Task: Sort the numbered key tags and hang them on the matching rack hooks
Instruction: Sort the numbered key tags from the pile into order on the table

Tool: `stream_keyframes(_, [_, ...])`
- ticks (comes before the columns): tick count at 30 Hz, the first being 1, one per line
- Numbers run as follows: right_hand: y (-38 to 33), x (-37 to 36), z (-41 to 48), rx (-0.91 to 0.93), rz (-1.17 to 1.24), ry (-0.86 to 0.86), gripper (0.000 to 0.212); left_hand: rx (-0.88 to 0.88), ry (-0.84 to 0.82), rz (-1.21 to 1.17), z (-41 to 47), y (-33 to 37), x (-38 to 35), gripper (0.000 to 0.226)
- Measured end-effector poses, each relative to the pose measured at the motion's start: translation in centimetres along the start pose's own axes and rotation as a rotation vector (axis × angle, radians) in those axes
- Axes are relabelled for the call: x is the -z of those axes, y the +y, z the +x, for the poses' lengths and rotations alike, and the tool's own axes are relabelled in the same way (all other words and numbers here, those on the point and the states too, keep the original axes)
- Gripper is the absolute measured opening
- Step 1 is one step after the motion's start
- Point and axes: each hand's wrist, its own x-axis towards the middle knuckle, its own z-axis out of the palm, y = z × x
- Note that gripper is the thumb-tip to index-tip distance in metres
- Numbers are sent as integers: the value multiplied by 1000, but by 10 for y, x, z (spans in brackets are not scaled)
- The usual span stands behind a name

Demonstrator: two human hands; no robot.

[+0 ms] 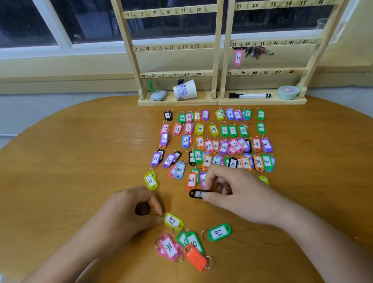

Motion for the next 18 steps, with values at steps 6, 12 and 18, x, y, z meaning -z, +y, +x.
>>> stream_keyframes(6, [5,2,5,15,234,63,15,30,-30,-525,-1,7,5,15])
stream_keyframes(12, [10,5,13,3,415,201,16,24,108,-756,13,10,0,20])
stream_keyframes(18, [15,14,13,-53,431,272,24,4,156,-717,45,32,5,26])
